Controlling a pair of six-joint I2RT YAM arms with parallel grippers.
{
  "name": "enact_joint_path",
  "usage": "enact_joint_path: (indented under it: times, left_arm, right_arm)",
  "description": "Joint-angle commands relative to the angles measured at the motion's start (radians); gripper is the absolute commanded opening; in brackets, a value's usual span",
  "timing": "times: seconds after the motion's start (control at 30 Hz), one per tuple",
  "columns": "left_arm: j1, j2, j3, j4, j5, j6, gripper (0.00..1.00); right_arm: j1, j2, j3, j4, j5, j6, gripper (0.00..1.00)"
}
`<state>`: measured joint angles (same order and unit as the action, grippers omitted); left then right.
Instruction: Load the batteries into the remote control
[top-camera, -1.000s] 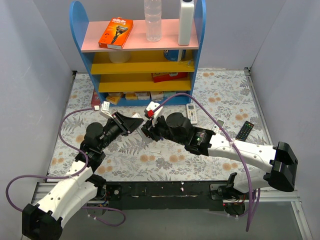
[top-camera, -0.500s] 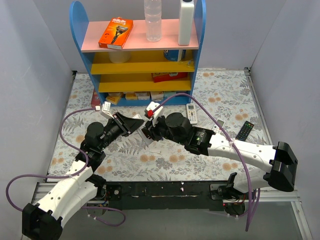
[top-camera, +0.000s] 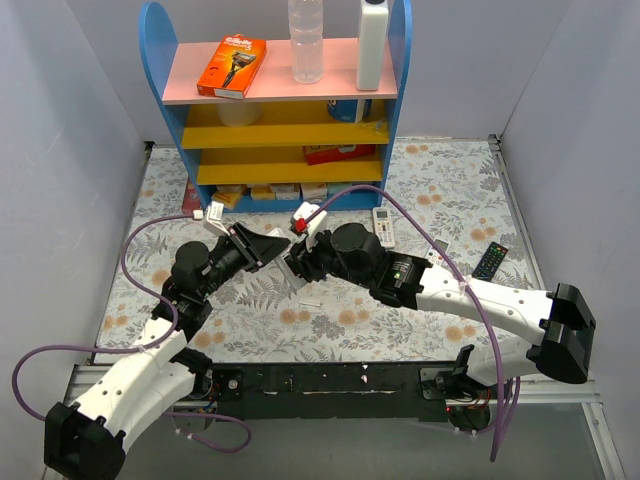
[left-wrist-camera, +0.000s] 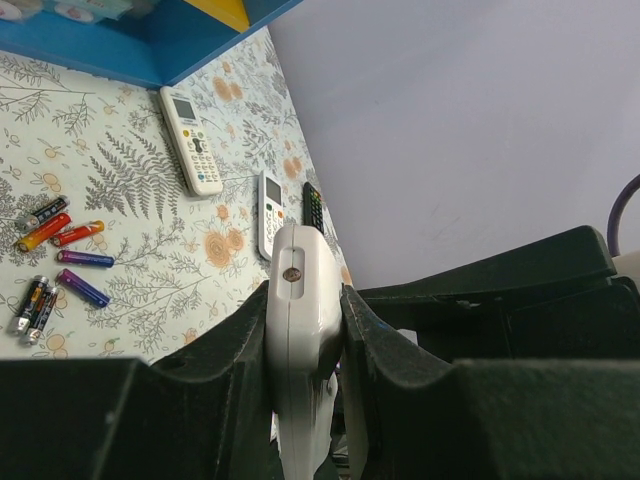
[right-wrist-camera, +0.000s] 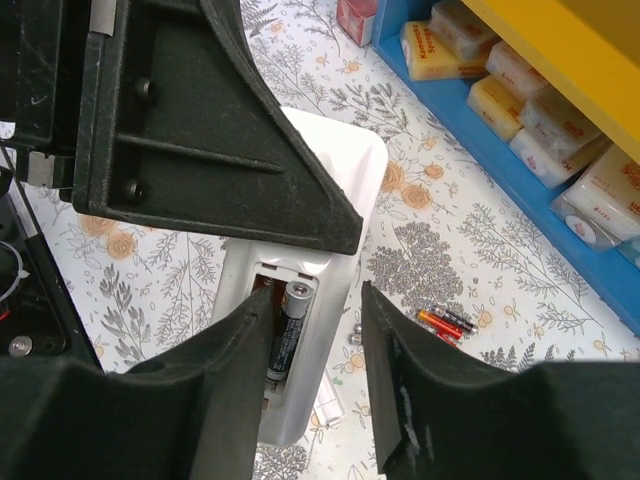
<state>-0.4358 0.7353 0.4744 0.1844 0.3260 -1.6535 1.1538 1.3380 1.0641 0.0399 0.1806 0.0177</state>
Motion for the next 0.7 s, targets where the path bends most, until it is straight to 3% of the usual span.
enact_joint_path:
  times: [0.0, 0.67]
  left_arm:
    - [-0.003, 0.007, 0.05, 0.003, 0.013, -0.017, 0.0]
    - [-0.003, 0.045, 0.099, -0.068, 0.016, 0.024, 0.0]
  right_arm:
    - [-0.002, -0.007, 0.054, -0.012, -0.02, -0.015, 0.5]
    - [-0.003, -0.078, 0.128, -0.149, -0.17, -0.015, 0.7]
